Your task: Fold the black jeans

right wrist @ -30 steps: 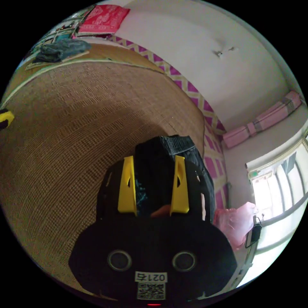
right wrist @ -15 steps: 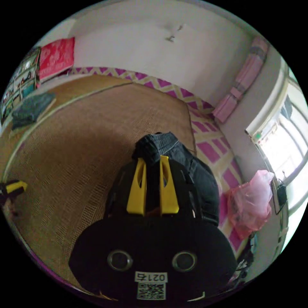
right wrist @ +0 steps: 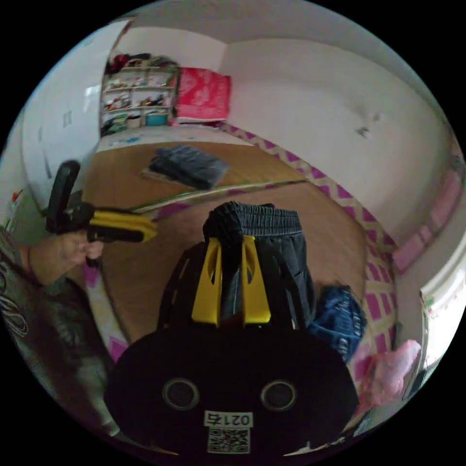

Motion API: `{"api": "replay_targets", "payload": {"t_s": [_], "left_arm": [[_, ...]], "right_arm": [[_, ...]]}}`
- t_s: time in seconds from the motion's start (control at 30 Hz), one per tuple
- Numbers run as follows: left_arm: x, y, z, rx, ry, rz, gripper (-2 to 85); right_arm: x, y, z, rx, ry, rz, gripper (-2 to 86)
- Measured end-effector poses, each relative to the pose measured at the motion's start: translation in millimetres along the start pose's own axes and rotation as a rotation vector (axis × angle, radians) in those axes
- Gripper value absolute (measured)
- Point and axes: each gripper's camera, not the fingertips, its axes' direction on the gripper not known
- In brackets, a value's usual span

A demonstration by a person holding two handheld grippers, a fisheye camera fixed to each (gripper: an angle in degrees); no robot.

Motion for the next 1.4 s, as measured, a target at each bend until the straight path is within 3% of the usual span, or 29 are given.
{"api": "replay_targets", "payload": {"t_s": [0.2, 0.27, 0.4, 0.67, 0.77, 0.97, 1.07, 1.2, 1.4], "left_arm": [[-83.8, 60.0, -37.0, -0.14, -0.136, -0.103, 4.7], [-102.9, 74.6, -38.3, -0.171, -0.094, -0.143, 5.2], [-123.0, 94.6, -40.1, -0.163, 0.02, -0.182, 6.4], [-117.5, 110.2, -38.9, -0.155, 0.008, -0.168, 6.0], [-119.6, 115.1, -44.4, -0.153, -0.011, -0.178, 5.9], [-129.7, 124.1, -61.9, -0.123, -0.056, -0.211, 5.6], [-131.0, 128.1, -64.3, -0.126, -0.064, -0.22, 5.4], [-123.5, 128.9, -60.0, -0.143, -0.069, -0.198, 5.0], [-96.7, 116.7, -37.2, -0.172, -0.055, -0.119, 4.8]], "right_arm": [[-145.0, -9.2, 105.8, -0.047, -0.361, -0.051, 6.5], [-163.9, -6.5, 105.8, -0.023, -0.307, -0.053, 7.5], [-165.1, 15.5, 102.1, -0.043, -0.39, 0.001, 10.0], [-149.3, 48.4, 94.9, -0.058, -0.4, 0.04, 5.9], [-145.3, 57.3, 87.9, -0.026, -0.454, 0.031, 8.4], [-170.4, 70.1, 90.4, -0.094, -0.246, -0.117, 8.7], [-132.6, 81.0, 94.1, -0.101, -0.357, 0.024, 6.4], [-34.8, 119.5, 73.8, 0.033, -0.607, 0.322, 4.9], [148.2, 230.5, -59.9, 0.38, -0.598, 0.617, 4.3]]}}
